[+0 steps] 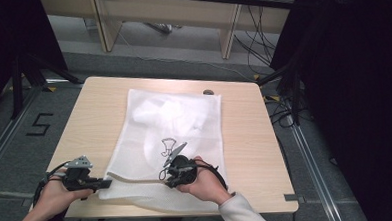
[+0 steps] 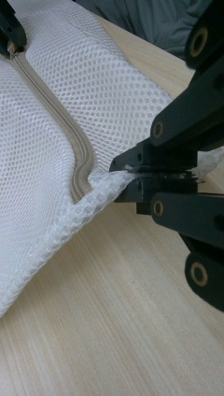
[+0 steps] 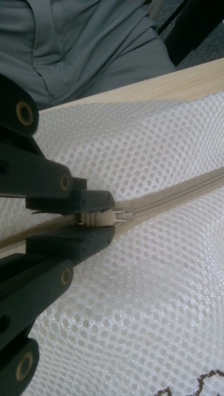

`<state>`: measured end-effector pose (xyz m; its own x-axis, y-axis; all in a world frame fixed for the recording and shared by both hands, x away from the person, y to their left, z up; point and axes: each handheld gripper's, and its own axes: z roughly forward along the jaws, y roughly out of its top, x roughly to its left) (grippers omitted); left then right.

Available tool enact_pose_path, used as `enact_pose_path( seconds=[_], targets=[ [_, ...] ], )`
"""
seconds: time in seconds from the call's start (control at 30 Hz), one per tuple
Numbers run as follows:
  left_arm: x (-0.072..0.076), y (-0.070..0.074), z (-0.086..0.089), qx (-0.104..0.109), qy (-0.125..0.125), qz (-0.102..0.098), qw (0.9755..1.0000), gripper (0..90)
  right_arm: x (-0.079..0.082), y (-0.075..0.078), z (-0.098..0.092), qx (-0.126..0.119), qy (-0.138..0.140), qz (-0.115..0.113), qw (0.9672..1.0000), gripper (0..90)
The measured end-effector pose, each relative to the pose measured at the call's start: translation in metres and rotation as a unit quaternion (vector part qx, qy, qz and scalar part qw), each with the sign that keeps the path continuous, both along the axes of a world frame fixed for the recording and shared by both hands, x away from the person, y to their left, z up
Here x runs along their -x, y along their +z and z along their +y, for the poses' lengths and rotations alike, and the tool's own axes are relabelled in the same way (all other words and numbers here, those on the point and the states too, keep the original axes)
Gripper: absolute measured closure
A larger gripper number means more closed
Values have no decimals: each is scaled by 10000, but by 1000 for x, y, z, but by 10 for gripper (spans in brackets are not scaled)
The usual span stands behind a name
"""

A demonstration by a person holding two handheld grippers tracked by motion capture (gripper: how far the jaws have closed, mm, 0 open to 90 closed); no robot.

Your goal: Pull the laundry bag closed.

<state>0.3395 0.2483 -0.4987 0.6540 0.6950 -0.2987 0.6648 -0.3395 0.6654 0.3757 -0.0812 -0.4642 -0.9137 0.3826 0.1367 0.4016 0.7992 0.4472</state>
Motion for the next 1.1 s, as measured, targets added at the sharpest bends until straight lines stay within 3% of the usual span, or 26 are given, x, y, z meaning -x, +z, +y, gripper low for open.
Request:
enact_pose_path(
  seconds=[0.17, 1.1],
  targets=[
    [0, -2, -1, 74, 73, -81, 9999, 857, 1, 1, -3, 9, -18, -53, 10000, 823],
    [0, 0, 1, -23, -2, -1, 10000, 857, 4, 5, -23, 34, -151, -75, 9999, 823]
  ],
)
